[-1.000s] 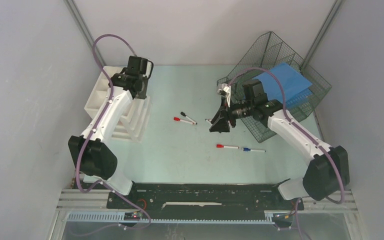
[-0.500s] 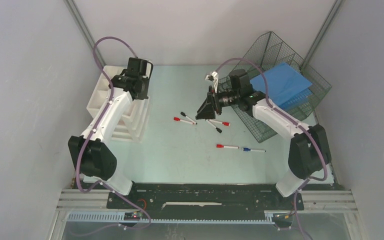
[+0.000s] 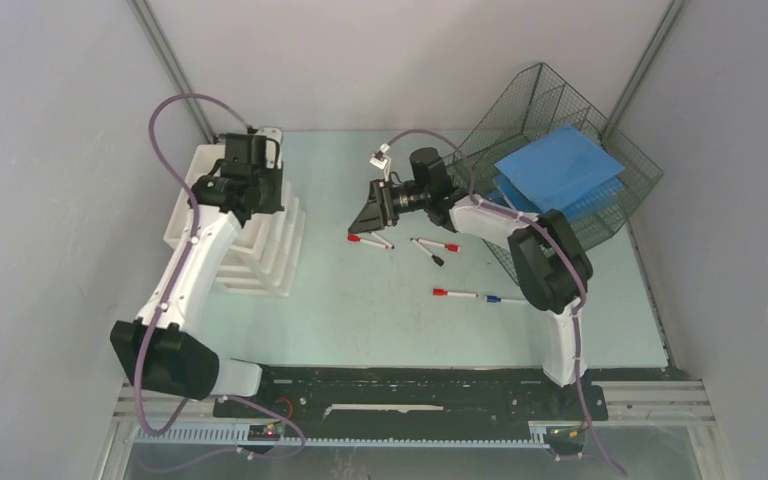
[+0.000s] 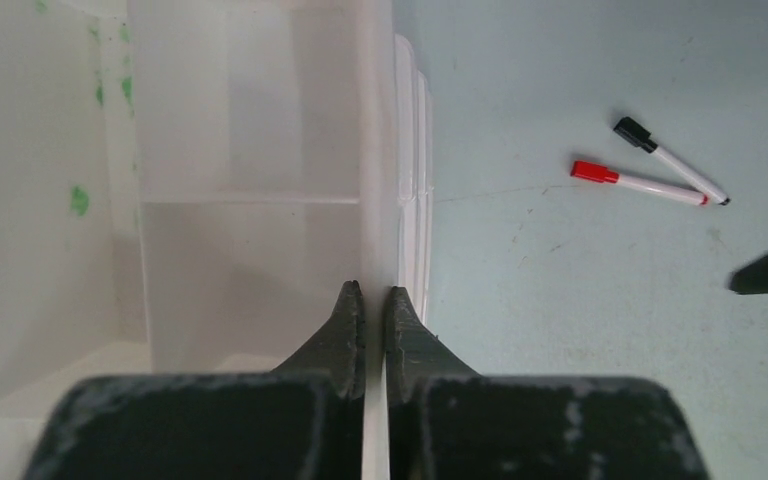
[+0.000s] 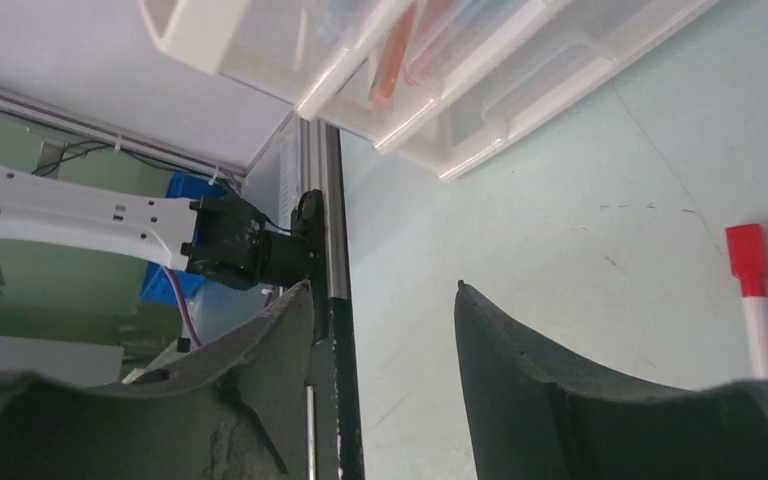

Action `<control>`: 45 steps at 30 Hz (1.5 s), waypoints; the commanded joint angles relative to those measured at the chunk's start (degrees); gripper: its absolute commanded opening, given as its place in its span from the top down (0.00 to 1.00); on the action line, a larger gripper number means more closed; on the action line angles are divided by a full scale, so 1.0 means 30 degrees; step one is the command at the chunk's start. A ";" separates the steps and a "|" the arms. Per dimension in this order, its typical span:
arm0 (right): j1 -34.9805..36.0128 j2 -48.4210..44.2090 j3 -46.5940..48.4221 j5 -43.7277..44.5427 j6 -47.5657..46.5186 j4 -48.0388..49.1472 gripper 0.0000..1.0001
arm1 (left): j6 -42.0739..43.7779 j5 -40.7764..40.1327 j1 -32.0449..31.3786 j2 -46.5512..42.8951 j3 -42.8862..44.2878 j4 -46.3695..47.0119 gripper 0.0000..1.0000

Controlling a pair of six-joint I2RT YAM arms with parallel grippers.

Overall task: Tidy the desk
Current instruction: Open the drawer in the storage box.

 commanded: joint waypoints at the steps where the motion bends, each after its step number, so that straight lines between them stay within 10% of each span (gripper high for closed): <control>1: 0.0826 0.1117 0.1277 0.0676 0.3455 0.3078 0.37 | -0.0411 0.1380 0.0883 -0.2139 0.0247 0.3151 1.00; 36: 0.2555 0.6323 0.4851 0.3358 0.9794 0.3796 0.24 | -0.2755 0.6681 0.2321 -0.4502 -0.0304 0.4204 1.00; 45: 0.2786 0.7140 0.4787 0.2230 1.3520 0.8140 0.22 | -0.3236 0.7945 0.2533 -0.4405 -0.0436 0.4236 1.00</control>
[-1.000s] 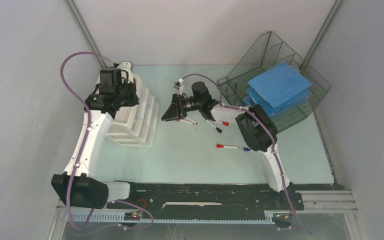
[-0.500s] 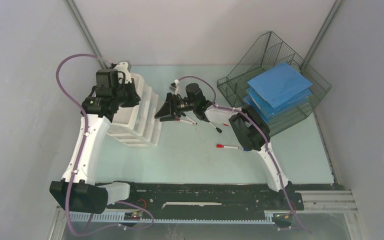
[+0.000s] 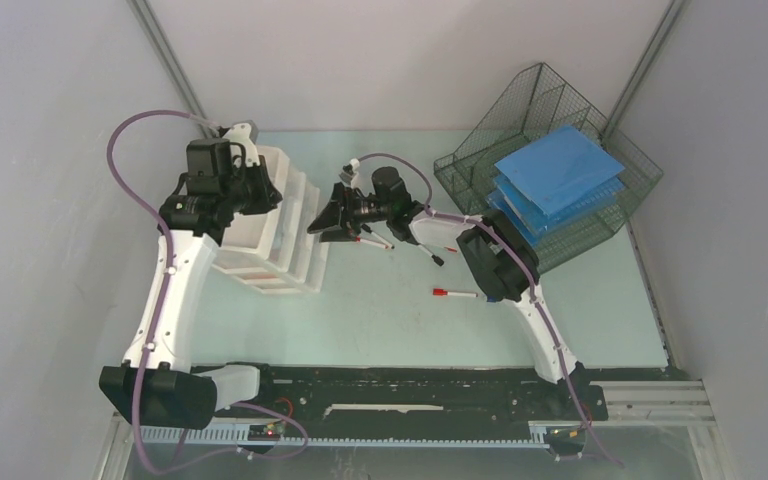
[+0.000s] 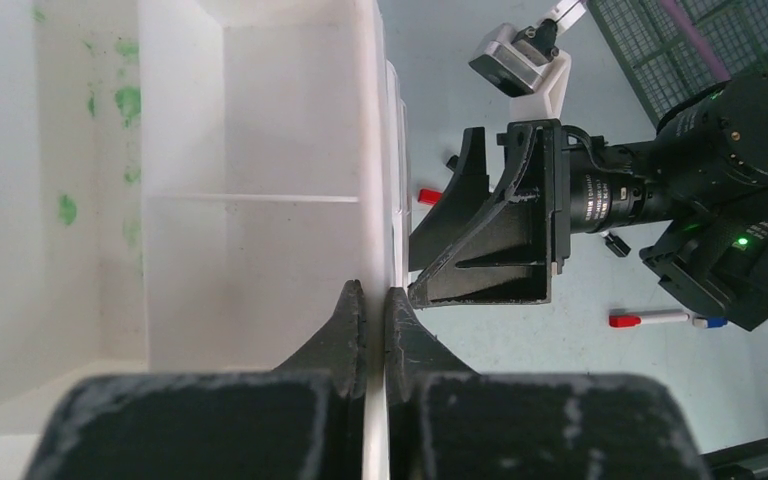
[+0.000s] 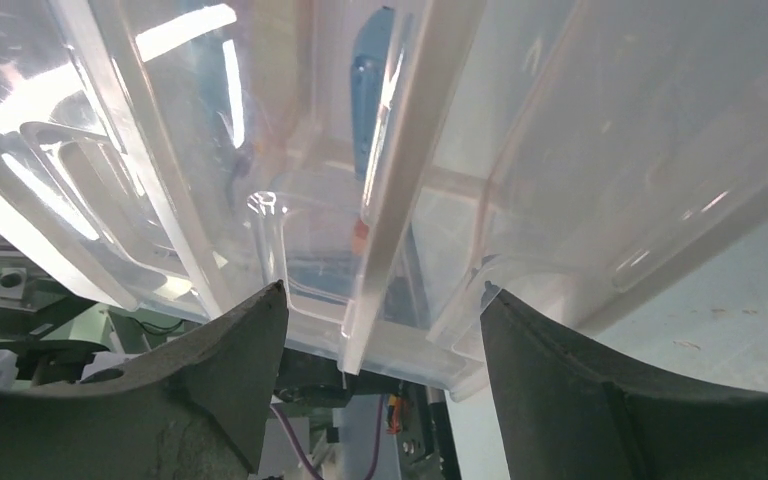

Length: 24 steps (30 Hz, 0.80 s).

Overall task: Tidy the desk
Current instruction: Open the drawer in the storage box.

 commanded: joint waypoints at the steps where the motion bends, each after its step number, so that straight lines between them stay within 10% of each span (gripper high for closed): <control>1: 0.0302 0.0632 0.0369 -0.0741 0.2637 0.3666 0.23 | -0.0324 0.1226 0.0218 -0.1180 0.0532 0.3075 1.00; 24: -0.1225 -0.0945 -0.2789 -0.2192 0.5826 0.8784 0.37 | 0.1492 -0.3695 0.0284 0.1060 -0.0261 0.2030 1.00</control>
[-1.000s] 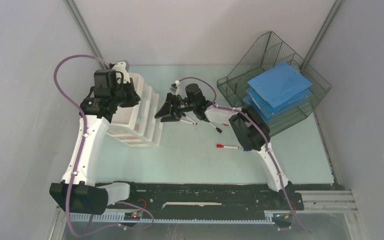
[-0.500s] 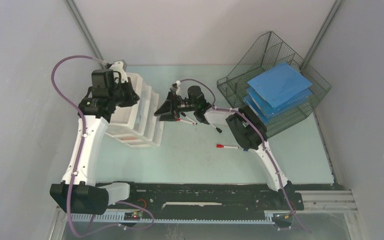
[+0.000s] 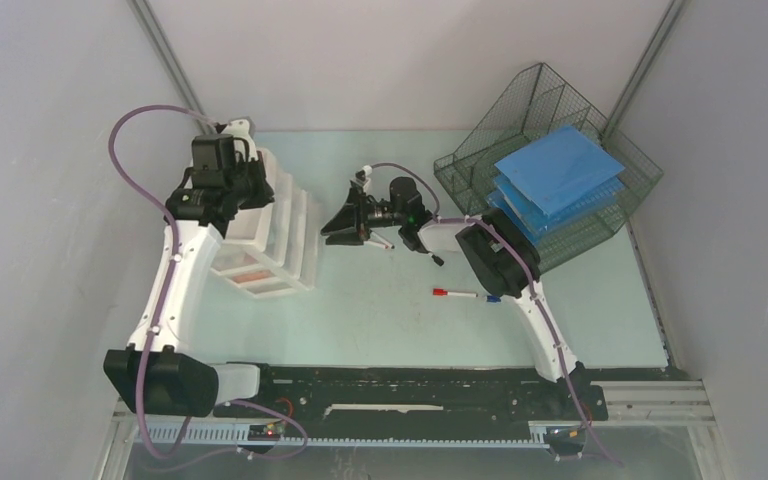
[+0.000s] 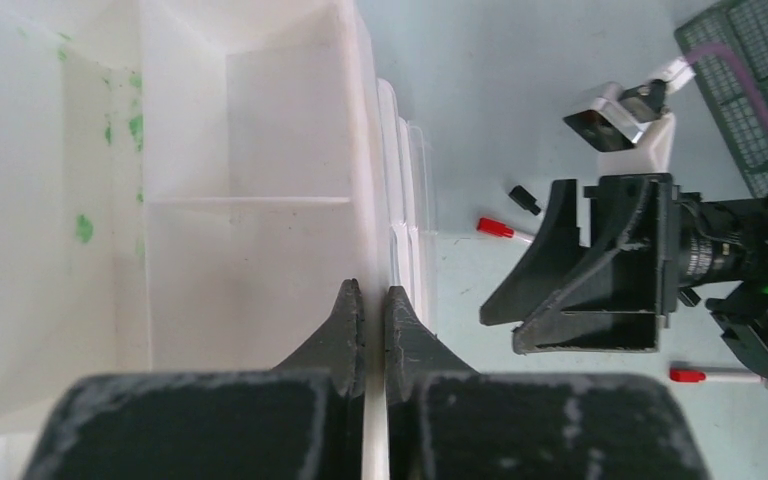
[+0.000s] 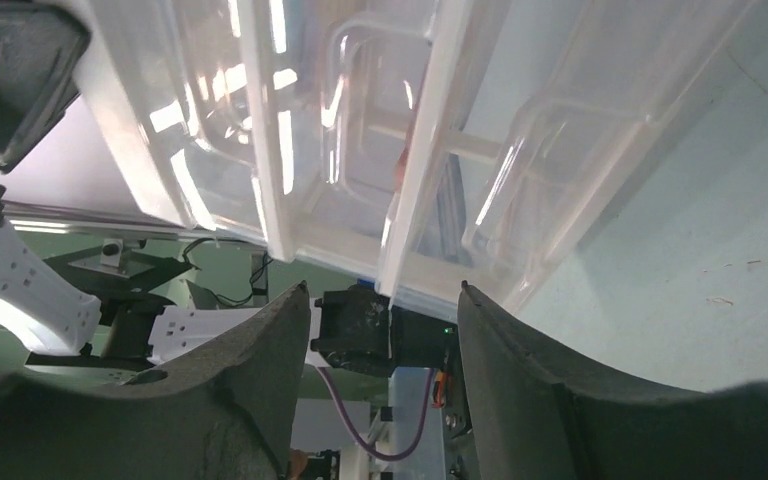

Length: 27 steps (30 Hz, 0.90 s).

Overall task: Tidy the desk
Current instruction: Open the drawer in the storage box.

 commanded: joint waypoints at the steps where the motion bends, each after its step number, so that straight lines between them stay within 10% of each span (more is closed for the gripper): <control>1: -0.0349 -0.1515 -0.0441 -0.0423 0.0970 0.2145 0.37 | 0.1356 -0.1601 0.0102 0.0110 -0.0225 0.0961 1.00; 6: -0.0315 -0.1833 -0.0840 -0.0241 -0.0338 0.0834 0.36 | 0.1461 -0.0827 0.0104 0.0439 -0.0266 0.0851 1.00; 15: 0.0524 -0.1936 0.3041 0.2896 -0.9946 -1.2240 0.27 | 0.1379 0.0042 0.0109 0.0554 -0.0372 0.0602 1.00; 27: 0.0976 -0.0113 0.5059 0.1905 -0.6483 -1.0058 0.25 | 0.0961 0.0571 0.0111 -0.0541 -0.0339 0.0689 1.00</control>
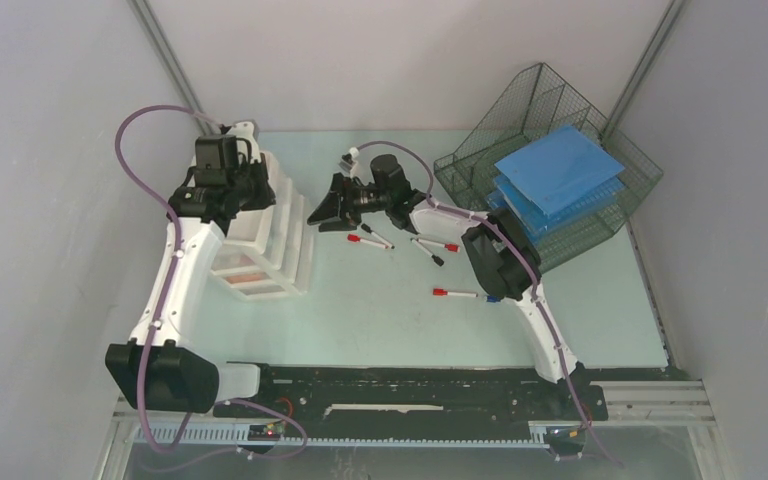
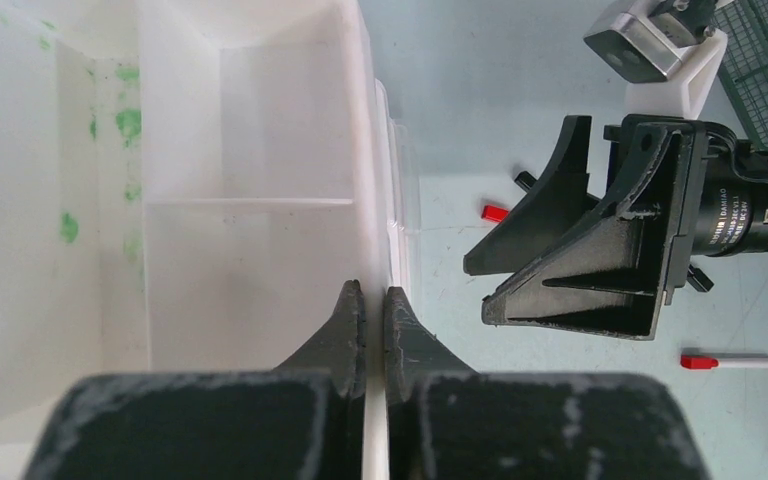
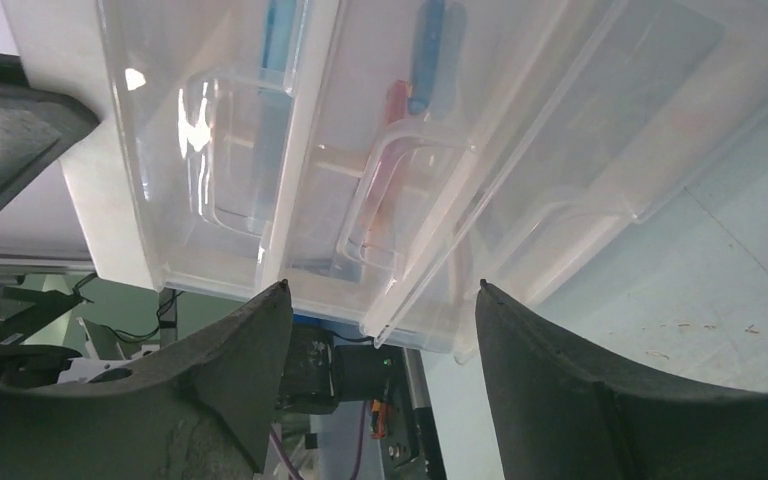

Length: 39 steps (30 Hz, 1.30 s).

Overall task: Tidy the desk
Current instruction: Open the drawer in the storage box.

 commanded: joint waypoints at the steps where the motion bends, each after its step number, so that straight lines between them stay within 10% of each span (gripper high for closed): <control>1: 0.0443 0.0494 0.0670 0.0147 0.0194 -0.0786 0.24 | 0.0423 0.0436 0.0118 -0.1126 -0.0320 0.0936 1.00; 39: 0.1556 0.3059 -0.0692 -0.0314 0.7125 0.9535 0.21 | -0.1458 0.2519 0.0139 -0.1873 -0.0116 0.1570 1.00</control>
